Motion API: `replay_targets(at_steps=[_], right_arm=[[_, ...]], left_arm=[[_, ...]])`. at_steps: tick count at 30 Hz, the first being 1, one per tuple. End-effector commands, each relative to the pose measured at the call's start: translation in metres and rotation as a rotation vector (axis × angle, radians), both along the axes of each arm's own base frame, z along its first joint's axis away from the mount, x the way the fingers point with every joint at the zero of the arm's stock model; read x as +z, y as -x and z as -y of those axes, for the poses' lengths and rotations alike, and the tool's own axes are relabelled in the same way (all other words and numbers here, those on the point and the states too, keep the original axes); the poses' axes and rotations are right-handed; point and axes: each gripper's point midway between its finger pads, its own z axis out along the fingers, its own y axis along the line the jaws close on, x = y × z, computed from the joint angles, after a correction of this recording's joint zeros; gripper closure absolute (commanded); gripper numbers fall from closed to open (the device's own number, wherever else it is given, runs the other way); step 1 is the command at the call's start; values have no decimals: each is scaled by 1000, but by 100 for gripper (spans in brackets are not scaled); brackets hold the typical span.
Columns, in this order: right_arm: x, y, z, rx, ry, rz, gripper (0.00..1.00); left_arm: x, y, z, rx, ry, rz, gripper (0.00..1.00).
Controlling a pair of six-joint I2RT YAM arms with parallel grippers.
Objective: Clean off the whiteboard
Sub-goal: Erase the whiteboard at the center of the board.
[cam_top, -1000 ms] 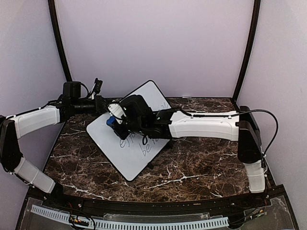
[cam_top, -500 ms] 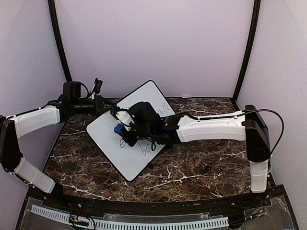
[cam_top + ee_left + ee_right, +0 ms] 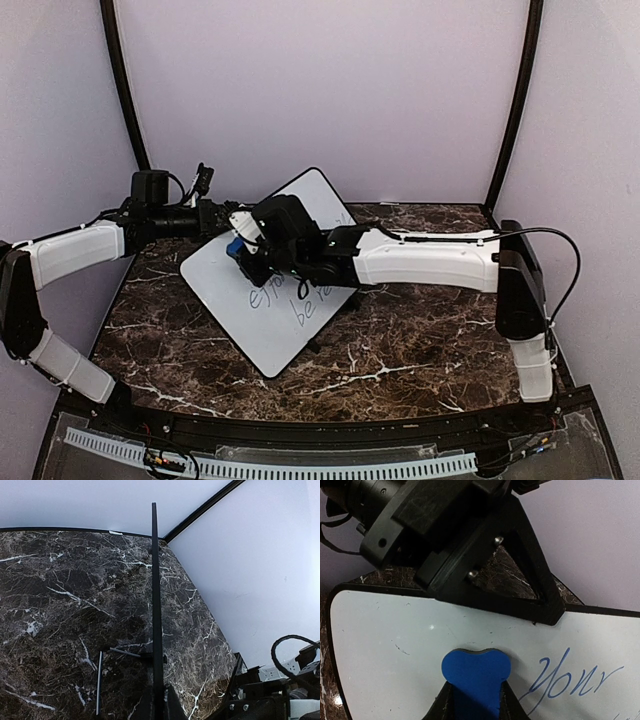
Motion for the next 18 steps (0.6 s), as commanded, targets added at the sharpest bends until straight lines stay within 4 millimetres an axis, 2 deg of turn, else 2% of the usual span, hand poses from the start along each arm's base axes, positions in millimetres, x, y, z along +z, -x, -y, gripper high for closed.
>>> replay_targets(at_steps=[1, 4, 7, 18], right_arm=[[-12, -27, 0, -73, 28, 6, 79], [-12, -26, -2, -65, 27, -1, 79], [-21, -19, 2, -46, 32, -31, 79], [-65, 21, 45, 15, 107, -142, 80]], left_arm=[[39, 12, 7, -45, 45, 128, 100], [40, 13, 7, -46, 46, 131, 100], [41, 13, 6, -46, 45, 133, 100], [40, 13, 7, -46, 48, 131, 100]])
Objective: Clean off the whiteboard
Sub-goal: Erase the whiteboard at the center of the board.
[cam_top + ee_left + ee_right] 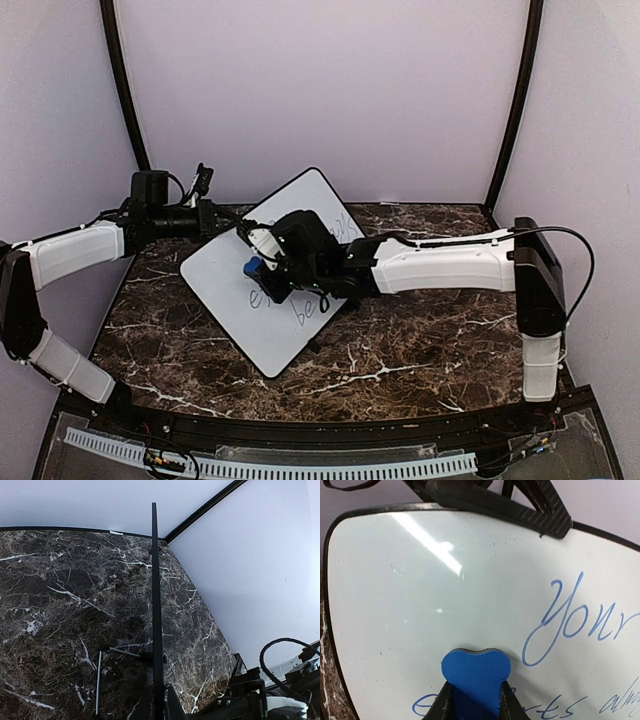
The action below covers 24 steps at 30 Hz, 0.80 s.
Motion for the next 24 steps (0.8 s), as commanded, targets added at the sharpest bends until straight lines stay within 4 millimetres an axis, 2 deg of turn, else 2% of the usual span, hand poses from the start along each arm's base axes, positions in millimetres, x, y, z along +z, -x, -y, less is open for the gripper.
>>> replay_targets(at_steps=[1, 7, 13, 17, 20, 24], right_arm=[[-38, 13, 22, 7, 80, -80, 80], [-35, 20, 16, 12, 91, -46, 80], [-14, 17, -5, 34, 64, 14, 80], [-3, 16, -12, 35, 52, 40, 79], [-6, 18, -12, 37, 65, 45, 80], [-24, 26, 0, 29, 123, 35, 79]], left_arm=[[41, 13, 7, -50, 50, 132, 100], [41, 13, 7, -49, 49, 130, 100], [41, 13, 7, -47, 47, 132, 100], [41, 13, 7, -47, 46, 132, 100], [41, 13, 7, -46, 45, 134, 100], [41, 12, 7, -46, 44, 134, 100]])
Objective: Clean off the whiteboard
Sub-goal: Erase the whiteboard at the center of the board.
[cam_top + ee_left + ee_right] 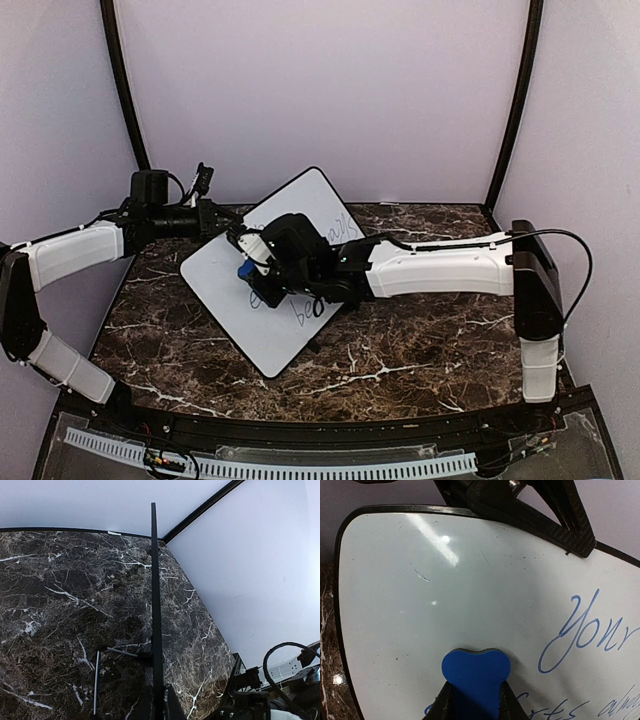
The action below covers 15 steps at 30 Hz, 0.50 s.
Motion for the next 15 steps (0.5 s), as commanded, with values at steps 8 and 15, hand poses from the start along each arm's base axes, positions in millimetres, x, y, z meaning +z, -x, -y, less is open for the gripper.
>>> replay_targets(at_steps=[8, 15], right_arm=[[-44, 6, 29, -59, 113, -14, 79], [-13, -25, 16, -120, 32, 12, 79]], left_arm=[[38, 11, 6, -45, 46, 124, 100], [38, 11, 6, -44, 46, 124, 100]])
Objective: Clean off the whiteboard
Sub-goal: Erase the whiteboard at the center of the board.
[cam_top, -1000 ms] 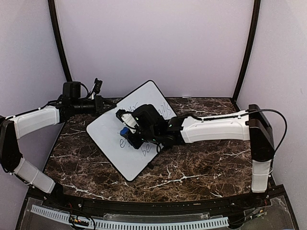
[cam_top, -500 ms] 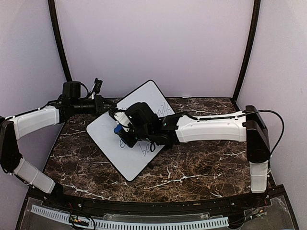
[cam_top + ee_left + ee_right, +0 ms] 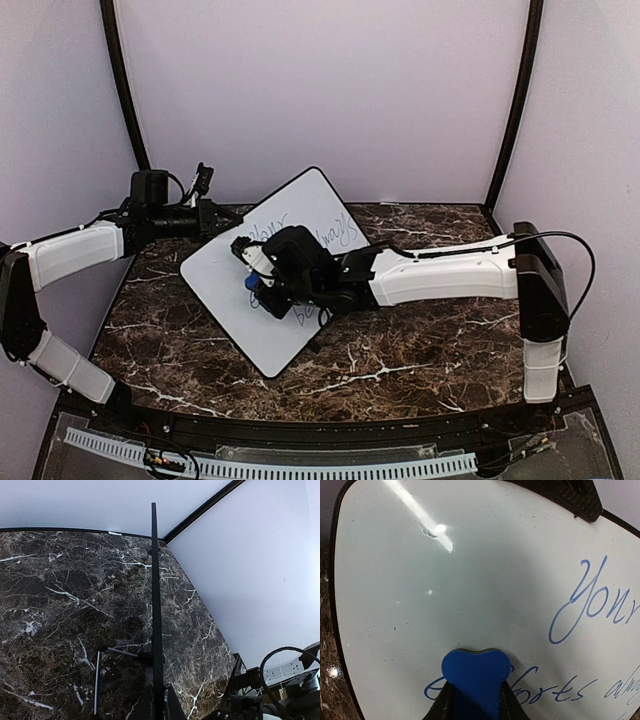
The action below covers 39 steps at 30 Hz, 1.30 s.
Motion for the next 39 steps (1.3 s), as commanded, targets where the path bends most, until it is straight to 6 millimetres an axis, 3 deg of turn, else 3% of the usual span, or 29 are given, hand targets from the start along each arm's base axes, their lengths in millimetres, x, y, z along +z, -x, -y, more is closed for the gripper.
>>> replay_targets(at_steps=[1, 8, 17, 23, 26, 33, 39], right_arm=[[13, -40, 0, -103, -35, 24, 79], [33, -68, -5, -135, -73, 42, 79], [-10, -55, 20, -126, -3, -22, 79], [-21, -49, 32, -142, 4, -45, 79], [-17, -52, 29, -143, -4, -40, 79], [18, -75, 7, -152, -71, 6, 79], [25, -86, -6, -152, -86, 6, 79]], left_arm=[[39, 11, 6, -46, 46, 127, 100], [39, 11, 6, -47, 45, 128, 100], [40, 12, 6, -47, 44, 129, 100], [40, 12, 6, -49, 47, 128, 100], [40, 12, 6, -49, 47, 128, 100], [41, 13, 6, -49, 47, 133, 100], [41, 13, 6, -49, 46, 136, 100]])
